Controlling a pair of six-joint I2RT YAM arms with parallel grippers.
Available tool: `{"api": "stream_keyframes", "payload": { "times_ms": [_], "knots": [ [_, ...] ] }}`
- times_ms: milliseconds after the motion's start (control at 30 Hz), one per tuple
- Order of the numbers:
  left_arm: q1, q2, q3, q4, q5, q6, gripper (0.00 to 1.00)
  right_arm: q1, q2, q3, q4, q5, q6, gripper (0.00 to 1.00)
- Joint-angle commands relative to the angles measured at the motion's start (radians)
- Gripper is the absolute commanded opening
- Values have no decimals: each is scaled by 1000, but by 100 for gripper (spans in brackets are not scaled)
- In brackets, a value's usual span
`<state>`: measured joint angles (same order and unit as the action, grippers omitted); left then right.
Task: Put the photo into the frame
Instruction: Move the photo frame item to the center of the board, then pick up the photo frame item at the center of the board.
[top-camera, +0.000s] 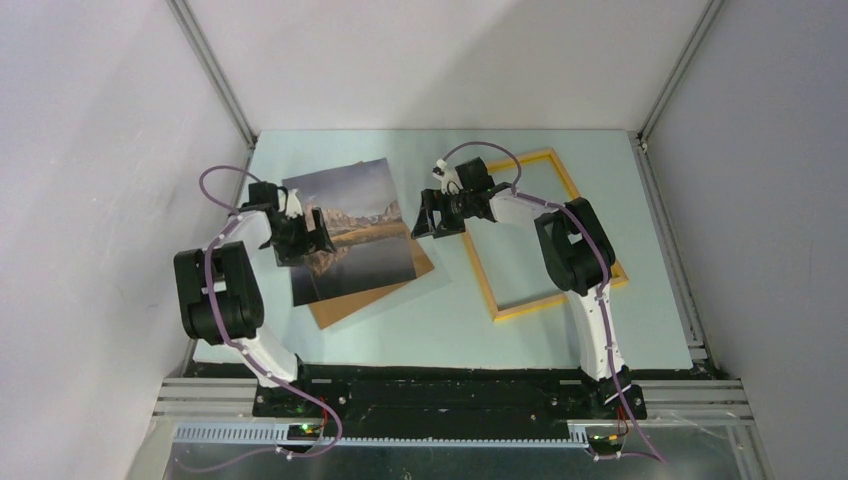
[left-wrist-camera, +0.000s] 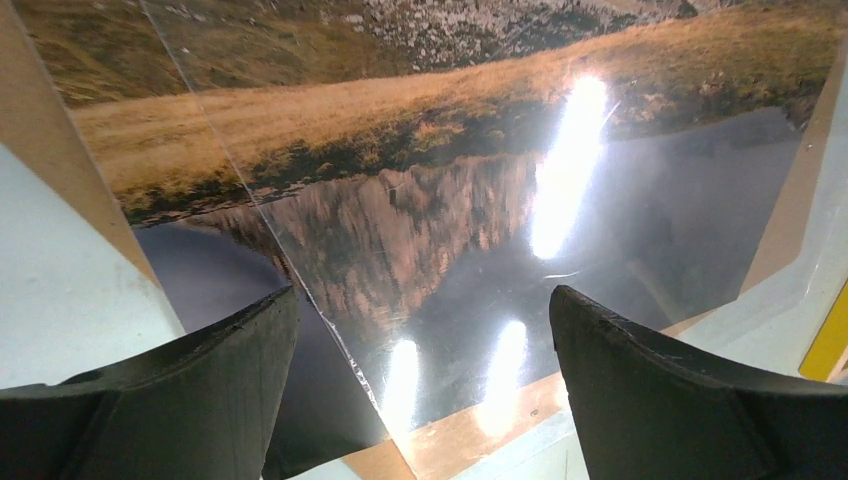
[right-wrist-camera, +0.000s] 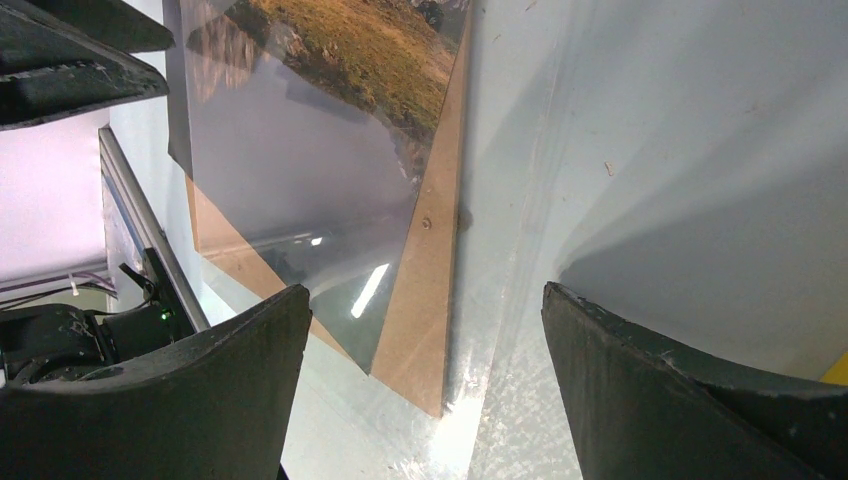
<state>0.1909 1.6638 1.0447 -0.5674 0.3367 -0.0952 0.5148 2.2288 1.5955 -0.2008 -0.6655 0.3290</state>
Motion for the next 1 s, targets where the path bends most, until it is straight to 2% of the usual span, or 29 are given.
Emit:
{"api": "stream_keyframes", "payload": {
  "times_ms": [0, 567, 967],
  "knots": [
    [-9, 15, -4, 7, 38, -20, 100, -1, 32, 9, -30, 40, -18, 90],
    [-9, 24, -36, 7, 22, -20, 100, 2, 63, 48, -17, 9, 19, 90],
    [-12, 117, -7, 9, 139, -22, 100, -5, 95, 46, 47, -92, 117, 89]
  ]
}}
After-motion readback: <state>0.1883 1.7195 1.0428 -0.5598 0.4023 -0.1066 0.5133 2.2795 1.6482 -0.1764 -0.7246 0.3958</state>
